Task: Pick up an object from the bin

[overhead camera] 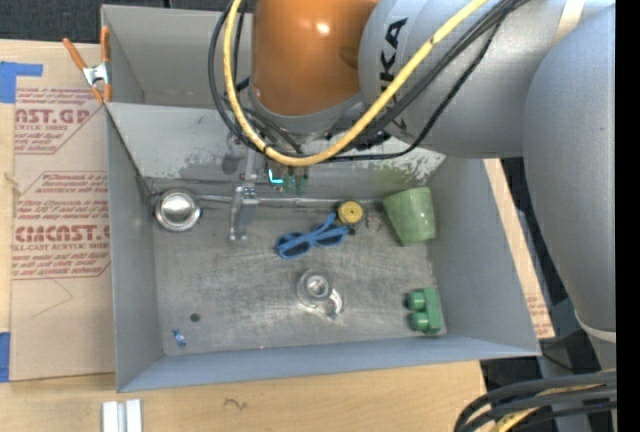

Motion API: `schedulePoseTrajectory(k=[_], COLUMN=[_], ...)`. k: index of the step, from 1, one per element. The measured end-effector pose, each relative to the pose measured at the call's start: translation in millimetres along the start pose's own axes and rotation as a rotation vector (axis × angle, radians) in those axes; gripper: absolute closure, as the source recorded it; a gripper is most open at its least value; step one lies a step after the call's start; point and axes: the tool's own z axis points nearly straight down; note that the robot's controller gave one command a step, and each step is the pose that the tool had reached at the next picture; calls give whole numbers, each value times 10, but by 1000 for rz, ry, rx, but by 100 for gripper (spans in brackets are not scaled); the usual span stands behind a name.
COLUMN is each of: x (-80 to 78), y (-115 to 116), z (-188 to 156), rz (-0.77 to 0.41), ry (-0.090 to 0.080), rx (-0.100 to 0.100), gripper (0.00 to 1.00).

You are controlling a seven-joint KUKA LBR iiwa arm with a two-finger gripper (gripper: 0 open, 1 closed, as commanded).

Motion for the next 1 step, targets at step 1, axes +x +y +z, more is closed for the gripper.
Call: schedulePoseTrajectory(k=[1], x=[59], y=[-558], z=[1064], rz=[14], ry=[1], rx=[3], gripper=[0])
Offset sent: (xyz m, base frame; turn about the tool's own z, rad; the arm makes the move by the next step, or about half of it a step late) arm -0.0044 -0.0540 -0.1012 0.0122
